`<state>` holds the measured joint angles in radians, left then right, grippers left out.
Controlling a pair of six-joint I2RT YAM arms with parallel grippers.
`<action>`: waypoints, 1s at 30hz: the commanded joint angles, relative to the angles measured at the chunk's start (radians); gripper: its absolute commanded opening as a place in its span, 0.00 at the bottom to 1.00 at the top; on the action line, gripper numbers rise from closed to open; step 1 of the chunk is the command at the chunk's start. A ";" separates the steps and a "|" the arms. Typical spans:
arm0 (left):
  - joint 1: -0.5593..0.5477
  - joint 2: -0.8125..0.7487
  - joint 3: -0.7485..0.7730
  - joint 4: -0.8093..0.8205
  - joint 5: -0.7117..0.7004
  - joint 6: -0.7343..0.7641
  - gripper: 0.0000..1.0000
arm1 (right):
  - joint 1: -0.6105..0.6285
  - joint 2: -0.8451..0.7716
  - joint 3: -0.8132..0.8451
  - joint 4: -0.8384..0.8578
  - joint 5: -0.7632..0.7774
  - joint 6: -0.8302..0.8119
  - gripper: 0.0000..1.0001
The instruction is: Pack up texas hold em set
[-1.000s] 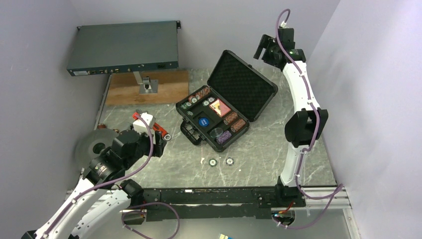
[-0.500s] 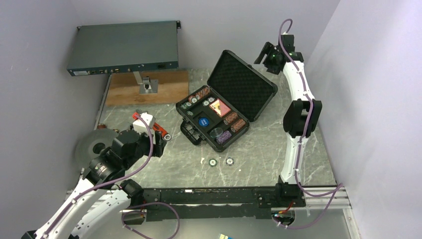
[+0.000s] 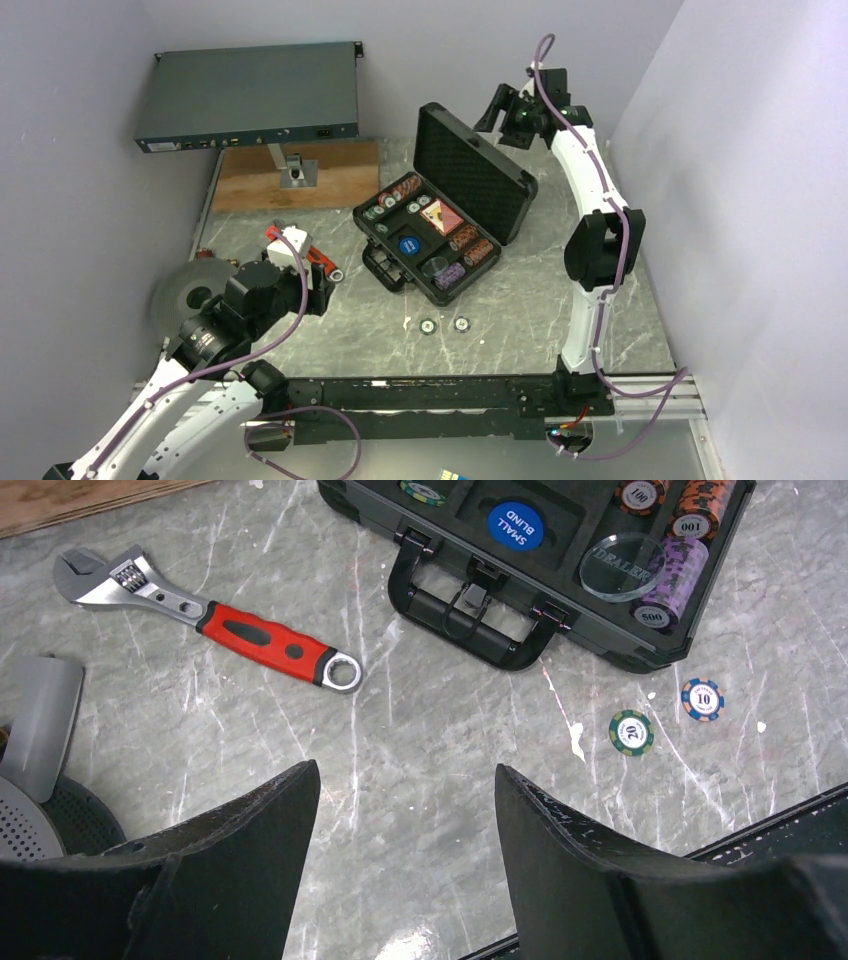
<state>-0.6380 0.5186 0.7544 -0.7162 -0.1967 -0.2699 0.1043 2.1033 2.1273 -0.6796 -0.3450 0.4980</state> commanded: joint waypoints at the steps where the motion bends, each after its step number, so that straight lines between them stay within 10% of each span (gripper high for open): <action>1: 0.003 -0.012 0.005 0.023 0.004 0.018 0.71 | 0.098 -0.088 -0.038 -0.008 -0.061 -0.022 0.80; 30: 0.004 0.061 0.012 0.012 -0.023 -0.010 0.71 | 0.388 -0.502 -0.636 0.162 0.278 0.027 0.79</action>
<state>-0.6380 0.5533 0.7544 -0.7189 -0.1997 -0.2726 0.4568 1.6650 1.5837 -0.5957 -0.1707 0.4988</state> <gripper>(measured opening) 0.709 0.803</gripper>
